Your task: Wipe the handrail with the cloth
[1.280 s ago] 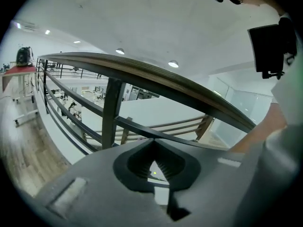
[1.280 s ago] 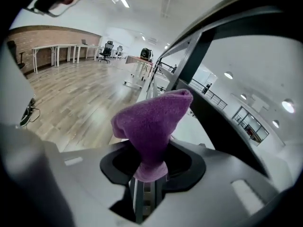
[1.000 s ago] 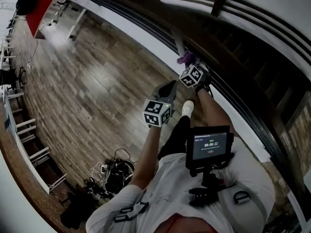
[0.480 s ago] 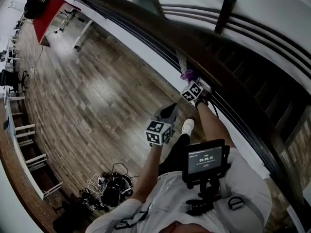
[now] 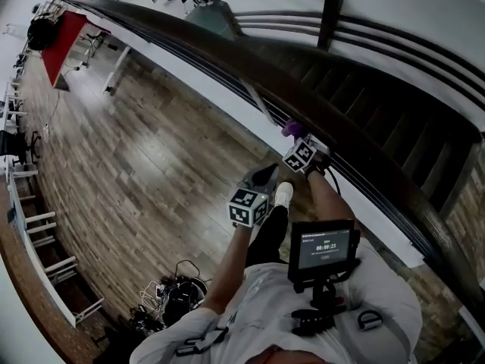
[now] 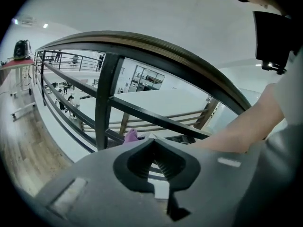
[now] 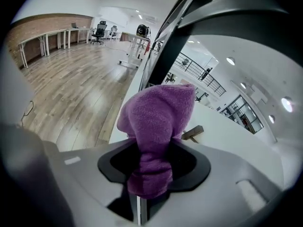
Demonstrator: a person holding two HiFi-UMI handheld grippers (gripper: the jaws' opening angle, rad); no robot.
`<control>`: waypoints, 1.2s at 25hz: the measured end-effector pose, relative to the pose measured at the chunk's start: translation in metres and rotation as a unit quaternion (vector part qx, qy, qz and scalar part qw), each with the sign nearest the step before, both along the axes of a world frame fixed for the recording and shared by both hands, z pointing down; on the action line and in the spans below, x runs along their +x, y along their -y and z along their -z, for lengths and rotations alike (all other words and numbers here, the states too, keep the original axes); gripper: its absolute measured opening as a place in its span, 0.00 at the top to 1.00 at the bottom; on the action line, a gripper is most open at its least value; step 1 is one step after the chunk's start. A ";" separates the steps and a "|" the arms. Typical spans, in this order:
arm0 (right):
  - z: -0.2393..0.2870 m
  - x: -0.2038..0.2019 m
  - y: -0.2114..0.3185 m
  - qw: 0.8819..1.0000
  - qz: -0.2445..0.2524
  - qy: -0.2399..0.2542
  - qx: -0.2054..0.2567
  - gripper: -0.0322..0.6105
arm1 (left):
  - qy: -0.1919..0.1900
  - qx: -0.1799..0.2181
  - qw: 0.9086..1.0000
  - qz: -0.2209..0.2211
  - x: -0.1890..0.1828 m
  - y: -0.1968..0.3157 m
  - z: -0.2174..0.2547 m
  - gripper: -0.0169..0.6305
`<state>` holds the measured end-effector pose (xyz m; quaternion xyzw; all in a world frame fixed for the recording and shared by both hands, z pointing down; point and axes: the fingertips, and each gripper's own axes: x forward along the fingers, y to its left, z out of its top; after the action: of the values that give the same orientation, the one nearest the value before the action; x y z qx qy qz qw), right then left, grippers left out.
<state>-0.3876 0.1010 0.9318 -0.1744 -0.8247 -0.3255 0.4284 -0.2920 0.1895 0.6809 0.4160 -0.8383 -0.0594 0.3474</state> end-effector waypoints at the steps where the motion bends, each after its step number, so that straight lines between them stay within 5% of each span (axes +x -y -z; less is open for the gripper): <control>1: 0.000 0.006 0.004 1.000 -0.003 0.000 0.002 0.69 | -0.001 0.000 1.000 -0.007 0.004 0.005 0.000 0.97; 21: 0.001 0.112 0.086 0.999 -0.026 -0.005 0.038 0.68 | 0.002 -0.012 0.995 -0.102 0.073 0.085 0.007 0.97; 30: 0.002 0.152 0.120 0.998 -0.029 -0.007 0.050 0.68 | 0.002 -0.008 0.994 -0.109 0.104 0.115 0.006 0.97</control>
<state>-0.2358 -0.0191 0.9294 -0.1315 -0.8091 -0.3526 0.4514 -0.1883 0.0743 0.6751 0.5022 -0.7891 -0.0137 0.3535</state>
